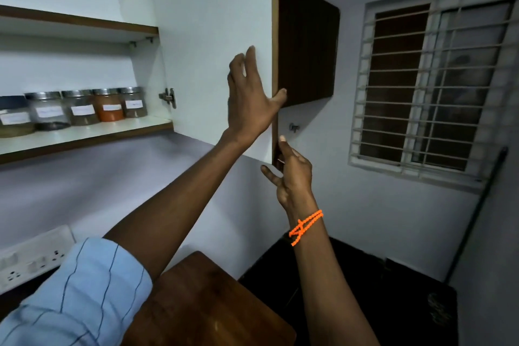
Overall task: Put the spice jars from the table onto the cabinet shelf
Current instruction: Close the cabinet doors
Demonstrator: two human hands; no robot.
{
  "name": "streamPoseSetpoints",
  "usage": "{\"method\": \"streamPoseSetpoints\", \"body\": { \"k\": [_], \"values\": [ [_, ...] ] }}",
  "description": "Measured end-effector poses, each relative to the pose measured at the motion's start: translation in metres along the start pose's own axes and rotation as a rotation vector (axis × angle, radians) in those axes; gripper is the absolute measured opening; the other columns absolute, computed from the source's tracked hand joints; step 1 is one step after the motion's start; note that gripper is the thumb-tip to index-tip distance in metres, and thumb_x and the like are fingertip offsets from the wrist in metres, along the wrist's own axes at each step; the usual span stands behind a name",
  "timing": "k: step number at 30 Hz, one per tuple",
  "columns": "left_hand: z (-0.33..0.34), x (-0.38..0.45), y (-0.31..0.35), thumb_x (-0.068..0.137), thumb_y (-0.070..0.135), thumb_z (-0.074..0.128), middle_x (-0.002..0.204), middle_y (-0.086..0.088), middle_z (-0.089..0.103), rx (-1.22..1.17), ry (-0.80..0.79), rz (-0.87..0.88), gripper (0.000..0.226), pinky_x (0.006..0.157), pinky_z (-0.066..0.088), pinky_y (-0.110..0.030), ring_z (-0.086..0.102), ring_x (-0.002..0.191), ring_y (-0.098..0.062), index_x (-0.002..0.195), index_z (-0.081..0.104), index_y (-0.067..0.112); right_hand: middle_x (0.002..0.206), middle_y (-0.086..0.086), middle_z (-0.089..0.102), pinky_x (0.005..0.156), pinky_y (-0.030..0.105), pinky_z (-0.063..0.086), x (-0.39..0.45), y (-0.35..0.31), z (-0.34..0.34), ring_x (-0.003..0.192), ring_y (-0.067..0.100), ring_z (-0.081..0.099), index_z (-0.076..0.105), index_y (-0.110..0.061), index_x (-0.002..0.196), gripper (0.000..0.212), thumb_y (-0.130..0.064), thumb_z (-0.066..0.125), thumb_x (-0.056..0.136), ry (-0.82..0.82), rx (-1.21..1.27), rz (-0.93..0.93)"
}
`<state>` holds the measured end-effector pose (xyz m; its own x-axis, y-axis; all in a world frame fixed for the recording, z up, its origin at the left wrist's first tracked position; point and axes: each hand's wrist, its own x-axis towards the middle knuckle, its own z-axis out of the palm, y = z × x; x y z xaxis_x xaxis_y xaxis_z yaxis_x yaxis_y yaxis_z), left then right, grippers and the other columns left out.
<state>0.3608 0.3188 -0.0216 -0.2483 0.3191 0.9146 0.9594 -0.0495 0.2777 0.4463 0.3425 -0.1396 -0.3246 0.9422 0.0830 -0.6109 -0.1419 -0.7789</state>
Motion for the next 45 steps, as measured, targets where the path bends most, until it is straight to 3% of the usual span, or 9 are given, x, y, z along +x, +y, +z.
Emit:
{"method": "streamPoseSetpoints", "body": {
  "k": [5,10,17,23,29,36,39,42,45],
  "values": [
    [-0.054,-0.015,-0.035,0.082,0.048,0.070,0.153,-0.008,0.043,-0.060,0.131,0.062,0.090,0.108,0.050,-0.030,0.046,0.139,-0.017,0.157,0.033,0.015,0.093,0.013,0.074,0.078,0.048,0.064,-0.014,0.019,0.023,0.097,0.027,0.069,0.077,-0.006,0.090,0.005,-0.010,0.074,0.092,-0.297,0.110,0.213],
    [-0.121,-0.027,-0.082,0.081,0.036,0.078,0.143,-0.003,0.056,-0.202,0.189,0.049,0.082,0.099,0.058,-0.031,0.059,0.128,-0.012,0.153,0.044,0.018,0.099,0.010,0.078,0.083,0.040,0.064,-0.031,0.059,0.072,0.085,0.019,0.076,0.076,-0.003,0.098,0.009,-0.004,0.069,0.094,-0.480,0.064,0.317],
    [-0.218,-0.056,-0.149,0.085,0.033,0.082,0.109,0.010,0.072,-0.245,0.417,-0.062,0.050,0.078,0.061,-0.021,0.074,0.095,-0.005,0.128,0.066,0.011,0.100,0.013,0.078,0.094,0.041,0.061,-0.078,0.123,0.156,0.098,0.024,0.074,0.071,0.000,0.113,0.027,0.008,0.073,0.087,-0.467,0.185,0.538],
    [-0.273,-0.069,-0.210,0.087,0.036,0.081,0.108,0.013,0.074,-0.105,0.597,-0.202,0.043,0.082,0.060,-0.018,0.074,0.097,-0.002,0.125,0.069,0.020,0.110,0.014,0.068,0.115,0.050,0.045,-0.098,0.168,0.225,0.127,0.041,0.057,0.062,-0.006,0.132,0.038,0.009,0.060,0.097,-0.510,0.287,0.765],
    [-0.301,-0.061,-0.277,0.091,0.028,0.075,0.120,0.014,0.068,0.050,0.547,-0.325,0.049,0.094,0.055,-0.014,0.065,0.101,0.018,0.137,0.064,0.014,0.114,0.011,0.060,0.114,0.052,0.045,-0.109,0.205,0.286,0.141,0.036,0.050,0.042,-0.014,0.154,0.058,0.009,0.047,0.101,-0.564,0.199,0.683],
    [-0.325,-0.047,-0.330,0.099,0.011,0.064,0.128,-0.008,0.071,0.227,0.330,-0.371,0.042,0.100,0.057,-0.039,0.070,0.113,-0.021,0.141,0.060,0.009,0.167,0.000,0.030,0.097,0.046,0.058,-0.104,0.233,0.319,0.135,0.024,0.050,0.025,-0.024,0.163,0.072,0.009,0.043,0.101,-0.688,-0.146,0.448],
    [-0.329,-0.043,-0.342,0.102,0.004,0.056,0.114,-0.017,0.075,0.315,0.255,-0.398,0.035,0.088,0.059,-0.034,0.070,0.097,-0.025,0.136,0.063,0.006,0.169,-0.002,0.025,0.092,0.041,0.059,-0.097,0.244,0.327,0.123,0.020,0.051,0.019,-0.029,0.163,0.076,0.010,0.042,0.101,-0.756,-0.272,0.373],
    [-0.333,-0.035,-0.348,0.102,0.005,0.050,0.100,-0.018,0.076,0.409,0.242,-0.499,0.028,0.070,0.044,-0.010,0.067,0.078,-0.022,0.118,0.073,0.008,0.169,-0.002,0.025,0.091,0.040,0.059,-0.091,0.254,0.335,0.120,0.020,0.052,0.018,-0.030,0.163,0.079,0.011,0.042,0.100,-0.807,-0.365,0.308],
    [-0.333,-0.033,-0.344,0.106,0.010,0.043,0.092,-0.018,0.075,0.443,0.232,-0.493,0.032,0.052,0.034,-0.004,0.051,0.058,-0.003,0.117,0.074,0.009,0.168,-0.001,0.030,0.093,0.042,0.061,-0.088,0.264,0.343,0.130,0.026,0.055,0.019,-0.029,0.163,0.078,0.010,0.042,0.099,-0.791,-0.427,0.266]
  ]
}}
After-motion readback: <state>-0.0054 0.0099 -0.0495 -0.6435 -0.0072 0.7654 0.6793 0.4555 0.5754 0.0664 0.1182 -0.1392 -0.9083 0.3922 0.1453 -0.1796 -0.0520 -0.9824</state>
